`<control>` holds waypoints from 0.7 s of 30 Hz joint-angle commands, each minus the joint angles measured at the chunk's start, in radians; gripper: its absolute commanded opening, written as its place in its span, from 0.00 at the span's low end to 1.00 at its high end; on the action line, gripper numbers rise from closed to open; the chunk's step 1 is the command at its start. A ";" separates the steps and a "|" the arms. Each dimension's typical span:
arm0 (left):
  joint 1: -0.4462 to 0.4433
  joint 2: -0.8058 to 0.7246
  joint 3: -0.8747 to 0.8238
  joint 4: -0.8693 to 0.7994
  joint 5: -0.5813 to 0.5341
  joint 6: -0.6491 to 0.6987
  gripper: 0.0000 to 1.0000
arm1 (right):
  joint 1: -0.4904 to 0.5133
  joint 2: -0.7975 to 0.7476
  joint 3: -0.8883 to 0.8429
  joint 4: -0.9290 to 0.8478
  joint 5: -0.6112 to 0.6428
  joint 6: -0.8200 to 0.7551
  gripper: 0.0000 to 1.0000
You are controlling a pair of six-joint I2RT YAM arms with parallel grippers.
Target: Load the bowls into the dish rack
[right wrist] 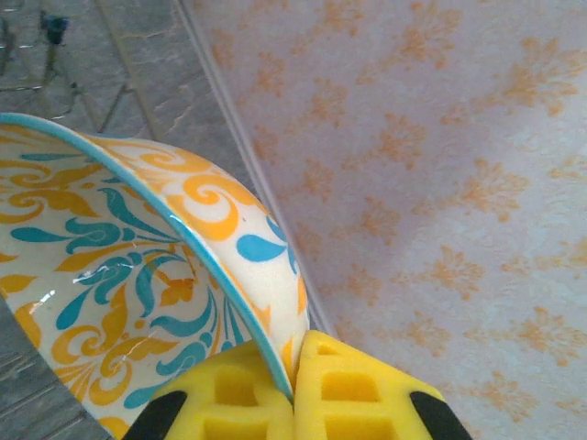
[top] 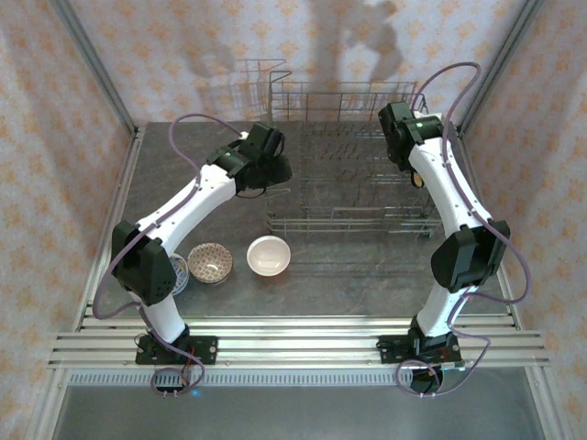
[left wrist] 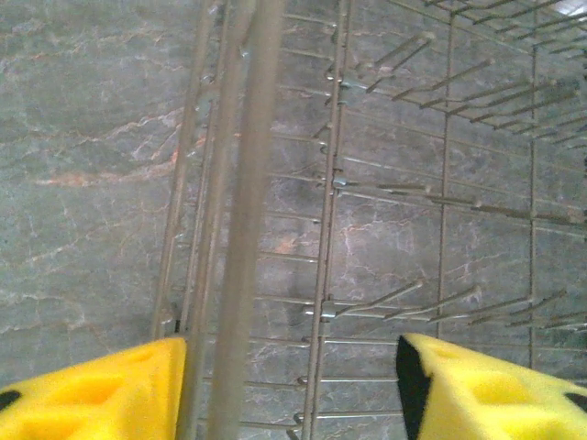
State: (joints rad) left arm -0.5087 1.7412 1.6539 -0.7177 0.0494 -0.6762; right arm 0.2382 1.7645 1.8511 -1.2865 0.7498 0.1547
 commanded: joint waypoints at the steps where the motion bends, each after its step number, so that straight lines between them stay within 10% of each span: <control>1: 0.010 -0.059 0.048 0.044 0.012 0.074 0.65 | -0.006 0.007 -0.004 -0.025 0.133 0.009 0.00; 21: 0.254 -0.172 -0.067 0.095 0.155 0.238 0.69 | 0.040 0.277 0.169 -0.225 0.184 0.168 0.00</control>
State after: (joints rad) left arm -0.2607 1.6012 1.6016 -0.6373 0.1829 -0.4801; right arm 0.2771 2.0117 1.9621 -1.4521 0.8303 0.2642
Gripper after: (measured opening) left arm 0.685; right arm 0.041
